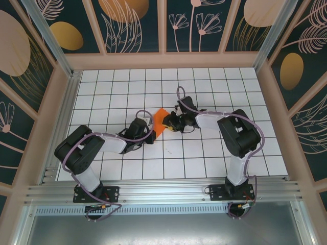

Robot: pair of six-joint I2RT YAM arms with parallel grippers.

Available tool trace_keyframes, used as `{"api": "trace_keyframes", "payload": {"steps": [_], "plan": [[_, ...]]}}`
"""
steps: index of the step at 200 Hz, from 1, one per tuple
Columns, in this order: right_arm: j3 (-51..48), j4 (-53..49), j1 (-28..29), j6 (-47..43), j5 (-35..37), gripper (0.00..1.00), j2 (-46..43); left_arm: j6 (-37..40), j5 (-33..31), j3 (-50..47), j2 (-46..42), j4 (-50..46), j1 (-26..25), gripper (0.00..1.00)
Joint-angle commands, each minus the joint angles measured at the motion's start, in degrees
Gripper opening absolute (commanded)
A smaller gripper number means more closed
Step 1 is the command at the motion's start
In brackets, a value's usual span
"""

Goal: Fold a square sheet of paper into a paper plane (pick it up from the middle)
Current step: Fold the wing for the fifth time at the center of the table.

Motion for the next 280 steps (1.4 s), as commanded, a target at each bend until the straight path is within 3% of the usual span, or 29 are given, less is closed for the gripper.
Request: {"api": "trace_keyframes", "payload": {"steps": [1, 46, 79, 134, 215, 280], "plan": [[0.20, -0.79, -0.38, 1.97, 0.39, 0.39, -3.66, 7.86, -3.41, 1.54, -0.32, -6.38, -0.78, 0.02], [5.69, -4.88, -0.39, 3.09, -1.57, 0.45, -1.21, 15.12, -7.98, 1.92, -0.95, -8.65, -2.28, 0.01], [11.17, -10.43, -0.43, 3.42, -2.12, 0.59, 1.76, 19.81, -11.32, 2.45, -0.82, -9.90, -3.66, 0.00], [18.55, -16.03, 0.13, 4.58, -2.05, 0.62, 7.67, 22.97, -15.12, 1.29, -1.10, -8.07, -4.36, 0.00], [26.75, -23.40, 3.14, 0.98, -0.20, 0.55, 14.11, 24.42, -16.20, 1.99, -0.05, -8.50, -5.23, 0.00], [29.34, -25.53, 2.88, -4.04, 4.02, 0.35, 14.91, 23.64, -15.69, 2.10, 0.51, -8.74, -5.23, 0.00]]}}
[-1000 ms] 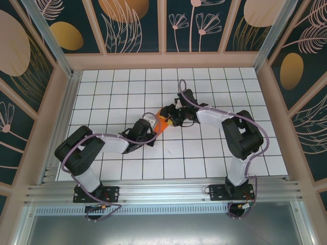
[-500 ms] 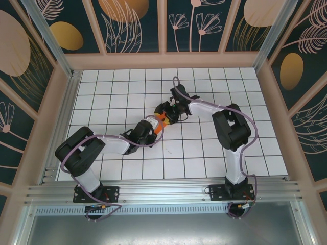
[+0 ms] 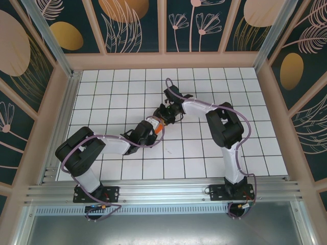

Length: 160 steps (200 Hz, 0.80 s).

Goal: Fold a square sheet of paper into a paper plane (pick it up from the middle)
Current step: Fold the wing for the fifth time at the center of the table.

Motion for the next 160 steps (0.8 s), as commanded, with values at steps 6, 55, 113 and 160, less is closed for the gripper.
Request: {"api": "trace_keyframes", "payload": {"steps": [6, 55, 113, 160], "plan": [[3.29, -3.12, -0.29, -4.48, 3.32, 0.33, 0.81, 0.48, -0.25, -0.01, 1.01, -2.95, -0.36, 0.00], [3.43, -3.56, -0.51, -6.96, 3.59, 0.19, 0.20, -0.05, -0.14, 0.16, 1.01, -3.29, -0.40, 0.00], [0.63, 0.12, -0.53, -11.28, 4.03, 0.08, -1.27, -3.04, 1.01, 0.73, 1.03, -4.91, -0.38, 0.19], [-2.77, 3.42, -0.60, -16.54, 3.41, 0.08, -1.73, -8.85, 4.53, -0.47, -5.58, -6.50, -0.40, 0.55]]}}
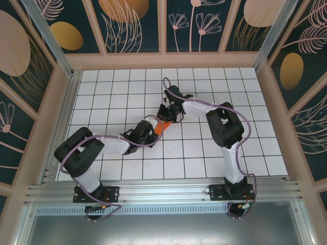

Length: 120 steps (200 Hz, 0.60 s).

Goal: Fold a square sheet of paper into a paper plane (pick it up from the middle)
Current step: Fold the wing for the fifth time at the center of the table.

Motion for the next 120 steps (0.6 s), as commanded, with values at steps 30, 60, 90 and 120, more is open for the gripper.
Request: {"api": "trace_keyframes", "payload": {"steps": [30, 60, 90, 120], "plan": [[-4.13, 5.18, -0.92, -7.55, -1.12, 0.08, -2.66, -9.52, 4.70, -2.67, -10.44, -4.08, -0.18, 0.65], [-7.10, 8.46, -1.75, -8.73, -3.24, 0.08, -4.51, -18.10, 8.36, -5.00, -13.97, -1.19, 0.16, 0.66], [-10.03, 12.61, -2.74, -6.14, -5.51, 0.08, -6.37, -30.21, 13.23, -7.83, -13.28, 5.15, 0.11, 0.62], [-12.14, 15.11, -2.86, -3.93, -6.08, 0.08, -7.56, -43.79, 18.37, -11.81, -11.13, 19.04, 0.08, 0.45]]}}
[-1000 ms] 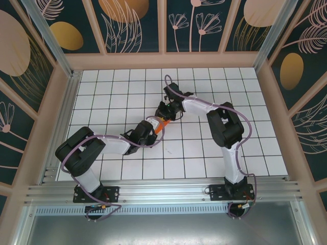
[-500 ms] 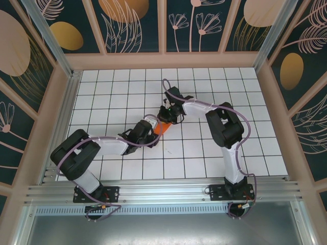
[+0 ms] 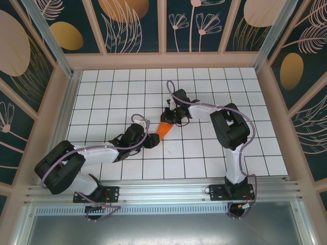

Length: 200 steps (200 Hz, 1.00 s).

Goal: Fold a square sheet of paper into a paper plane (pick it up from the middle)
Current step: Fold the wing for the fifth time at the center of the table.

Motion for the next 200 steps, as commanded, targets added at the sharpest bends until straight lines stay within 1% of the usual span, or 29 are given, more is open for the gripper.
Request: {"api": "trace_keyframes", "payload": {"steps": [1, 17, 35, 67, 89, 107, 153, 200], "plan": [[-1.81, 4.46, -0.26, 1.88, -2.01, 0.08, -3.20, -14.38, 5.47, -2.90, 1.80, 13.35, 0.07, 0.44], [-2.49, 5.10, -0.26, 2.60, -1.97, 0.08, -3.54, -16.73, 4.69, -3.23, 2.86, 16.53, -0.08, 0.36], [-2.76, 5.47, -0.26, 3.05, -1.82, 0.08, -3.63, -16.57, 2.61, -1.84, 4.58, 14.61, -0.25, 0.27], [-2.96, 5.67, -0.26, 3.94, -1.52, 0.07, -3.65, -17.48, 2.56, -1.09, 7.74, 15.14, -1.25, 0.18], [-2.94, 5.79, -0.26, 4.37, -1.42, 0.07, -3.64, -17.41, 2.21, -0.51, 9.42, 15.14, -2.08, 0.15], [-2.94, 5.61, -0.26, 4.47, -1.23, 0.07, -3.74, -16.58, 1.22, 0.22, 10.42, 12.65, -2.77, 0.13], [-2.98, 5.20, -0.26, 3.36, -1.23, 0.07, -3.82, -14.23, -3.74, 0.31, 9.59, 6.39, -2.89, 0.10], [-3.11, 4.63, -0.52, 2.02, -1.49, 0.07, -4.57, -13.47, -3.36, -0.31, 10.20, 5.74, -2.87, 0.09]]}}
